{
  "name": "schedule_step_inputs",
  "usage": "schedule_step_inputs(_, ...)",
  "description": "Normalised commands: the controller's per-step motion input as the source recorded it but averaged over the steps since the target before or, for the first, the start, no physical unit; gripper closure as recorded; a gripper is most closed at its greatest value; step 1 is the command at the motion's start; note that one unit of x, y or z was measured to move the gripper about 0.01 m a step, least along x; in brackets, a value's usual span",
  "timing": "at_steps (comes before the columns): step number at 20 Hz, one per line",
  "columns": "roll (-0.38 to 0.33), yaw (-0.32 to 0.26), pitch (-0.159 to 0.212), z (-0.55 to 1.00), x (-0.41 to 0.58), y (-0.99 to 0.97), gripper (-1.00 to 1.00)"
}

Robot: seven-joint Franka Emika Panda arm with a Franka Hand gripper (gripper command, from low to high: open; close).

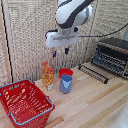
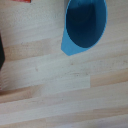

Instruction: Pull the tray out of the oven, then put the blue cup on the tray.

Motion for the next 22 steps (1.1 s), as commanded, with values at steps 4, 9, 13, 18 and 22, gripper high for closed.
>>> schedule_step_inputs(4,-0.129,0.037,0.034,-0.08,-0.008,-0.3,-1.0)
schedule_step_inputs(9,-0.199,0.011,0.064,-0.09,-0.019,-0.27,-1.0)
schedule_step_inputs(13,-0.307,0.109,0.036,0.0,-0.01,-0.19,-1.0)
schedule_step_inputs(18,-0.29,0.141,0.018,-0.04,-0.019,-0.35,-1.0)
schedule_step_inputs(22,-0.275,0.092,0.021,-0.08,-0.015,-0.53,-1.0)
